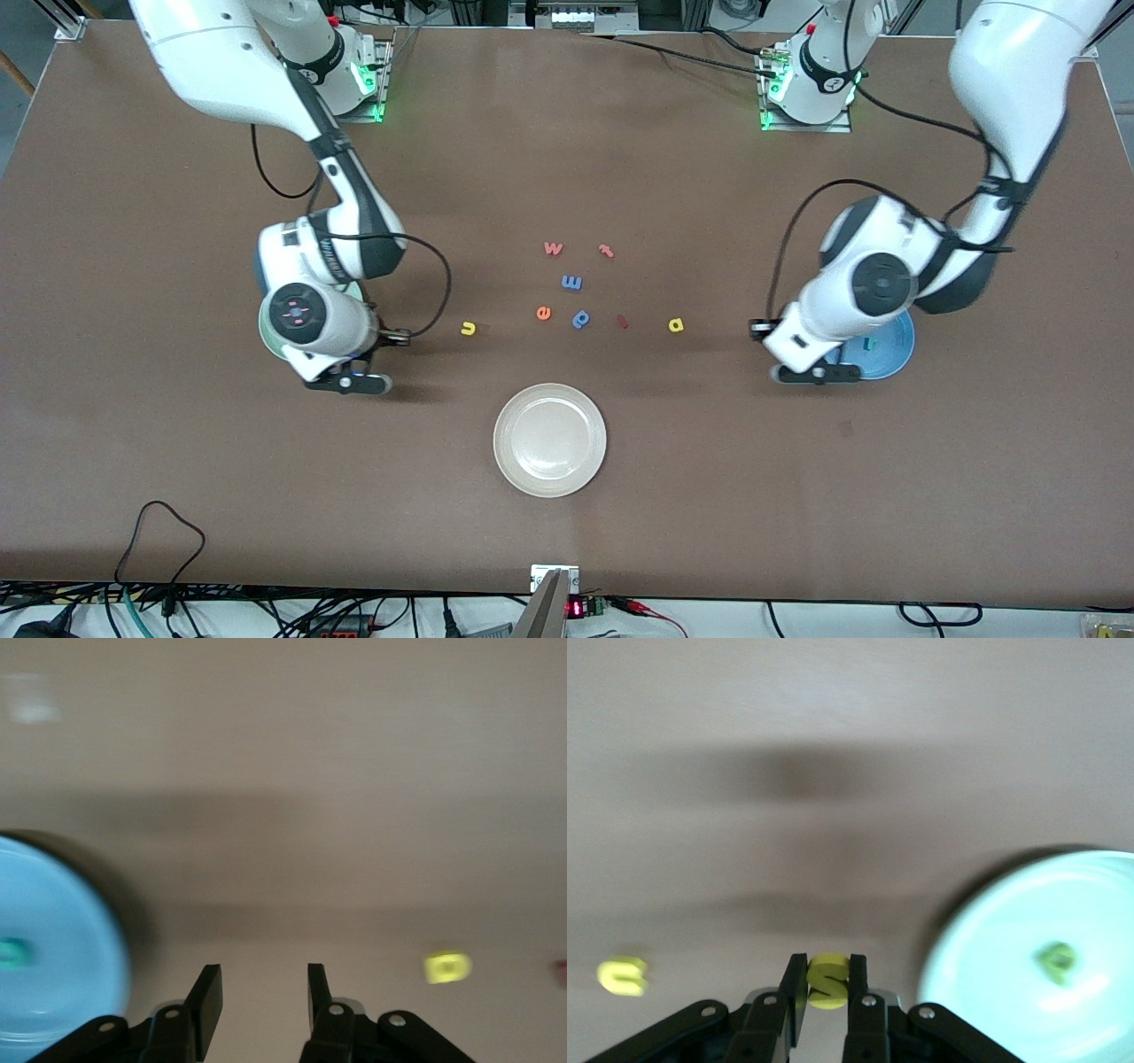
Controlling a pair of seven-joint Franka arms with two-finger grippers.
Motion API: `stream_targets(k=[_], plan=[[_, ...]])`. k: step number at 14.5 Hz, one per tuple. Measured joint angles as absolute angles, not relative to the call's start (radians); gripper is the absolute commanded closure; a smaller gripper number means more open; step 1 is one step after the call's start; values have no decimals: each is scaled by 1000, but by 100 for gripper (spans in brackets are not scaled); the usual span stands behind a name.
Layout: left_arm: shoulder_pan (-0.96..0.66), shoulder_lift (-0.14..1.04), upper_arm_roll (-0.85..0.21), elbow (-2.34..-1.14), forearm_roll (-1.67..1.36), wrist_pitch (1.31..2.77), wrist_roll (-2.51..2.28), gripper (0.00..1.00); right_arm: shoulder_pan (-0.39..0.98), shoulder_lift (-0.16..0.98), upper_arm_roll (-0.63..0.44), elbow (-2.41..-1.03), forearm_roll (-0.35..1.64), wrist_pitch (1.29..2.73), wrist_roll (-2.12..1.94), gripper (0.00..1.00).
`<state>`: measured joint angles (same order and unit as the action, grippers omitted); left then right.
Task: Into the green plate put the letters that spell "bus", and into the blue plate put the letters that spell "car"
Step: 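Grasp a yellow letter with the left gripper while the right gripper grasps c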
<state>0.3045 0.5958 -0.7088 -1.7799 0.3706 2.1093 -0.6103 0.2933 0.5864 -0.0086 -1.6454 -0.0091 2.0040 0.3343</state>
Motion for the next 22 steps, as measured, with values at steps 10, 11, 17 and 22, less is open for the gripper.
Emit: stream_targets(k=[10, 11, 17, 22], plan=[[108, 822, -662, -1636, 371, 2153, -705, 53, 119, 627, -10, -1692, -9, 1903, 177, 1], [108, 834, -661, -1636, 371, 2158, -707, 53, 119, 630, -9, -1692, -9, 1903, 177, 0], [83, 865, -661, -1642, 371, 2160, -762, 53, 131, 617, 28, -1669, 2, 1906, 182, 0], [53, 865, -656, -1642, 371, 2154, -781, 53, 250, 599, 58, -1649, 91, 1984, 224, 43]])
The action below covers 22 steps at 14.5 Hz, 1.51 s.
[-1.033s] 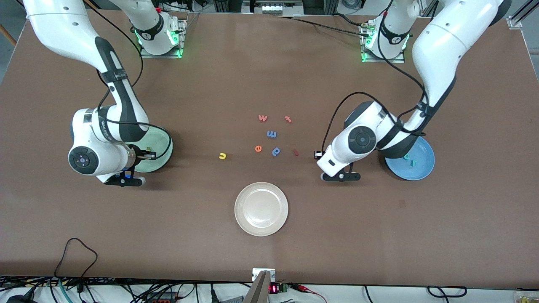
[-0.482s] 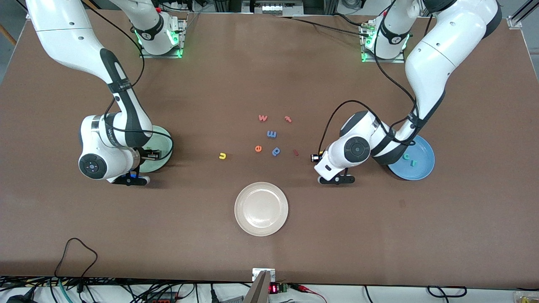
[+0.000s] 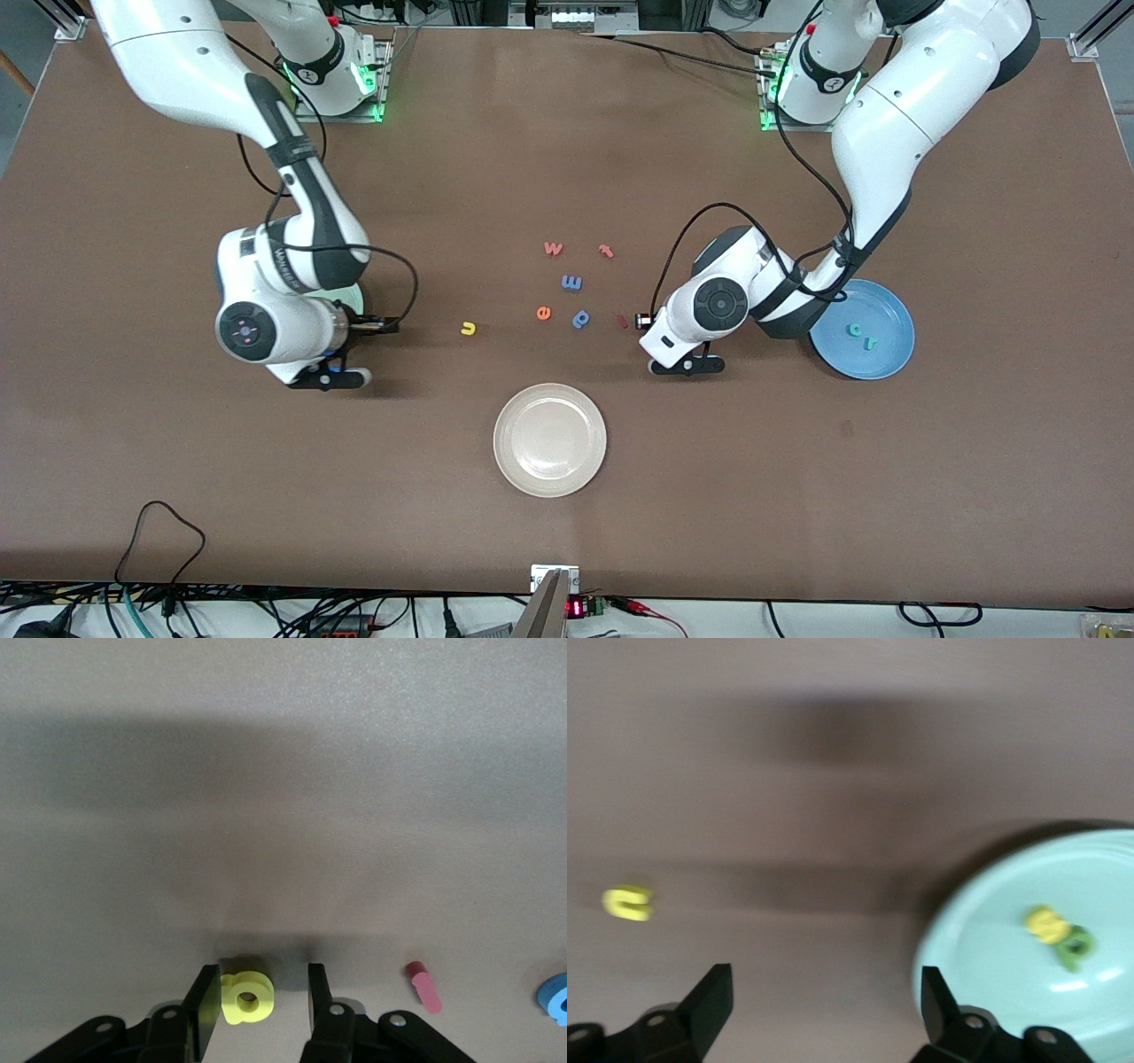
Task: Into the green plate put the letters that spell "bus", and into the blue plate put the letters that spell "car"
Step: 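Grasp a yellow letter with the left gripper while the right gripper grasps c, then place the yellow letter on the blue plate while the right gripper carries c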
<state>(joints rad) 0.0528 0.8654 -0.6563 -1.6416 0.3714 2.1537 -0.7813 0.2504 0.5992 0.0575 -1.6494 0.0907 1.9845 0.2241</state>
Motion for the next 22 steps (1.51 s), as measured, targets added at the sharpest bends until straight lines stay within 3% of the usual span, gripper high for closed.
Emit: stream_targets(k=[12, 16, 19, 22], plan=[[55, 862, -643, -1652, 372, 2139, -777, 55, 471, 708, 60, -1652, 98, 2286, 508, 43], [55, 854, -647, -1664, 372, 2103, -777, 66, 473, 729, 54, -1651, 45, 2318, 507, 43], [55, 846, -649, -1676, 372, 2101, -778, 91, 472, 729, 48, -1651, 39, 2318, 506, 43], [55, 844, -653, -1679, 372, 2101, -778, 100, 472, 729, 47, -1653, 39, 2317, 506, 43]])
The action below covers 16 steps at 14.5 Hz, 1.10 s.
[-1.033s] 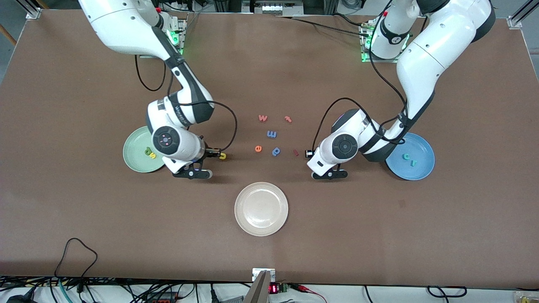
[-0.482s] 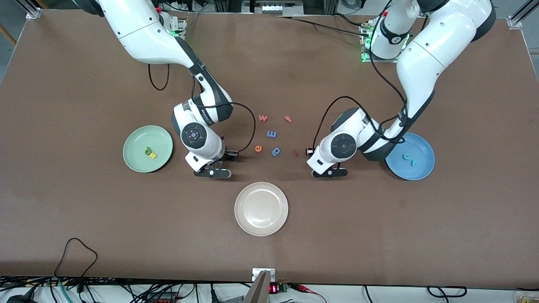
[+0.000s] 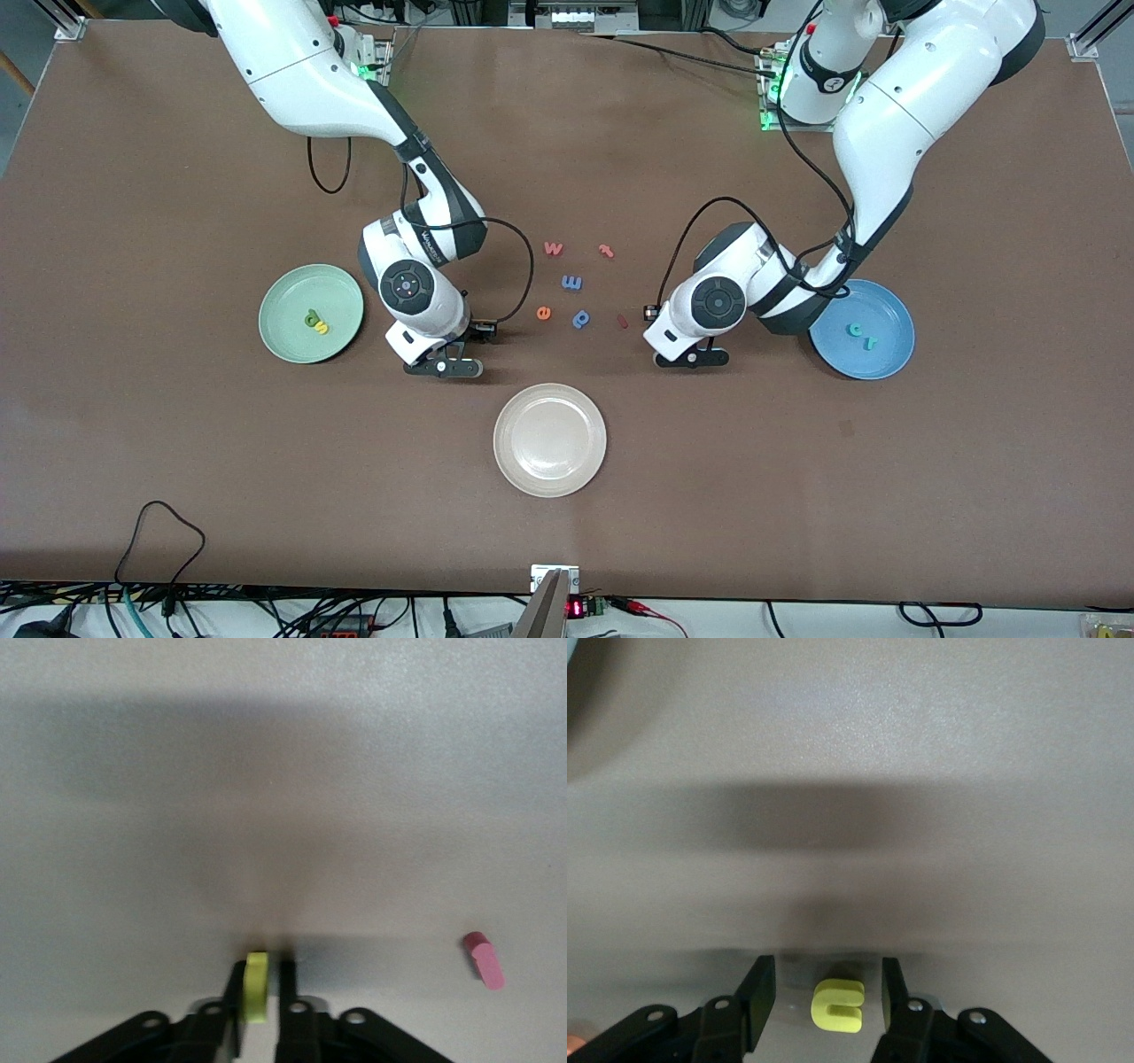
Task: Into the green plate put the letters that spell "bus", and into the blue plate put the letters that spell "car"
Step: 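Place the yellow letter on the blue plate while the right gripper carries c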
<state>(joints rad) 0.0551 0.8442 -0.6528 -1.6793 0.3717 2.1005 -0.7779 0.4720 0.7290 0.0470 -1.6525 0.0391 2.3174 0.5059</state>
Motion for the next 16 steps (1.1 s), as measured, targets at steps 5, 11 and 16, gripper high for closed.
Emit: stream_targets(k=[5, 11, 16], plan=[[116, 768, -653, -1679, 375, 1978, -745, 100, 473, 729, 47, -1661, 39, 2279, 506, 44], [435, 653, -650, -1699, 376, 1843, -450, 99, 473, 727, 47, -1660, 39, 2252, 506, 52], [662, 652, -707, -1789, 376, 1892, -364, 38, 473, 727, 47, -1659, 39, 2252, 506, 52]])
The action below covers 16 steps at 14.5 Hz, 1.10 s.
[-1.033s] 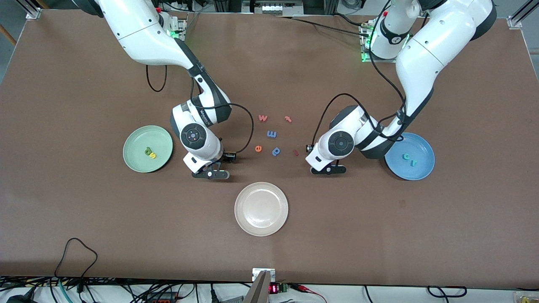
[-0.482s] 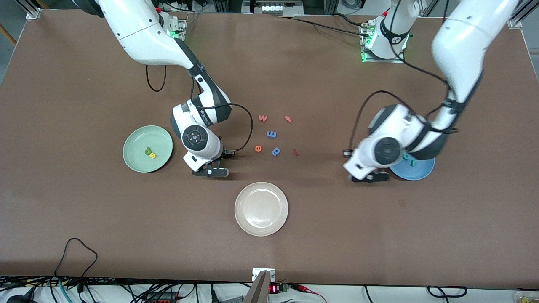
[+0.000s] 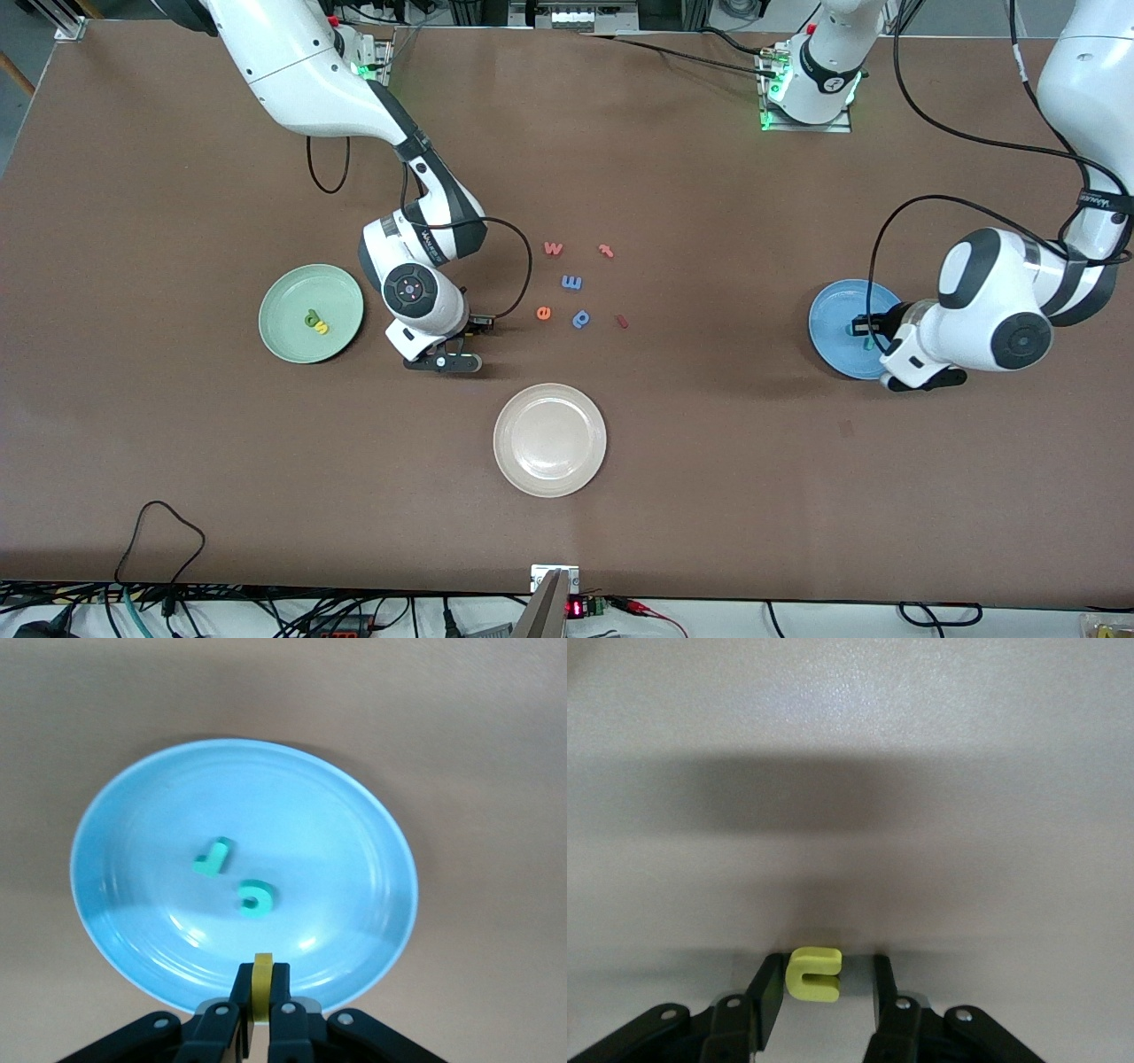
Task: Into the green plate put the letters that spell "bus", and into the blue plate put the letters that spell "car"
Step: 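Place the yellow letter on the blue plate while the right gripper carries c, then place the yellow c on the green plate while the left gripper withdraws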
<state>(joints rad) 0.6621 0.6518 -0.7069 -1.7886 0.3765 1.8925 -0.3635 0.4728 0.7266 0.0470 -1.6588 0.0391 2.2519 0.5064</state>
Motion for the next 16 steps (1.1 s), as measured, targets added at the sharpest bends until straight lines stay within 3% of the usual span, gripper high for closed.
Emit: stream_targets(k=[1, 2, 10, 16], plan=[[671, 652, -711, -1796, 376, 1910, -364, 16, 473, 727, 47, -1659, 39, 2252, 506, 52], [672, 652, -713, -1801, 376, 1924, -364, 0, 473, 727, 47, -1658, 39, 2252, 506, 51], [672, 646, -738, -1795, 376, 1943, -366, 0, 473, 727, 47, -1658, 39, 2253, 507, 52], [669, 562, -831, -1675, 376, 1946, -381, 0, 472, 726, 47, -1655, 39, 2253, 507, 82]])
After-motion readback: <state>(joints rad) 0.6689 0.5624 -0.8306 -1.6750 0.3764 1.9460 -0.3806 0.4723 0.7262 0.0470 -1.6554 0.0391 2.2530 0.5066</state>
